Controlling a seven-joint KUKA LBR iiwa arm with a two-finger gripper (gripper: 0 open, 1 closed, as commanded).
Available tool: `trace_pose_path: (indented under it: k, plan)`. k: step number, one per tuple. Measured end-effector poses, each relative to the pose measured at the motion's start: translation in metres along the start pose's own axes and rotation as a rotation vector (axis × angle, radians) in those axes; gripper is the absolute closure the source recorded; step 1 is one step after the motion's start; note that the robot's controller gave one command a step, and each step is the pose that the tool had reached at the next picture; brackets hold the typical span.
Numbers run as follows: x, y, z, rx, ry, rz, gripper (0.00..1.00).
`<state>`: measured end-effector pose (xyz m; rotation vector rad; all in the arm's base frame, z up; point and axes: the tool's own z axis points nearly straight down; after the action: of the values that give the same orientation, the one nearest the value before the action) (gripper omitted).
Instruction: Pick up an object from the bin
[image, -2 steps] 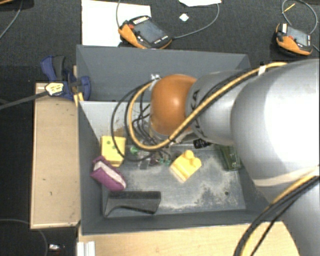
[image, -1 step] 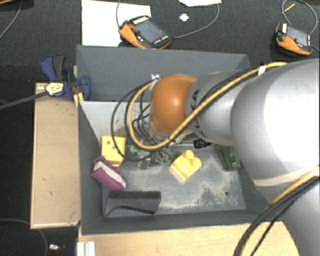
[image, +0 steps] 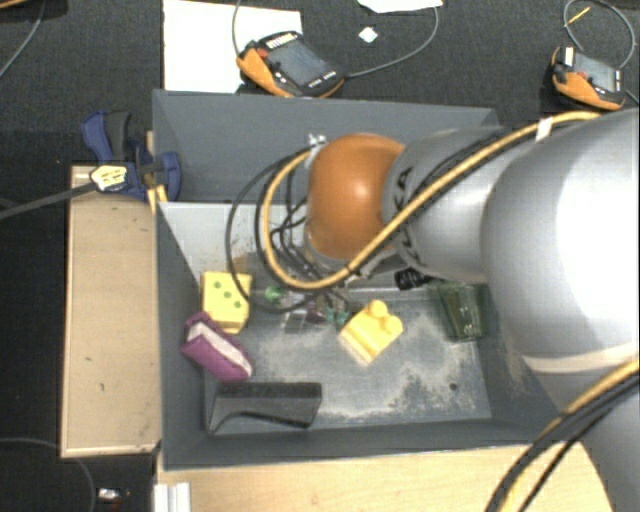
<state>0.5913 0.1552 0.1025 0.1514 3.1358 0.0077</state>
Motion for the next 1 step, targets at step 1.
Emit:
trace_pose_path:
  k: [1]
  plan:
    - [-0.0009, 0.0003, -0.0370, -0.001, -0.003, 0.001, 1.00]
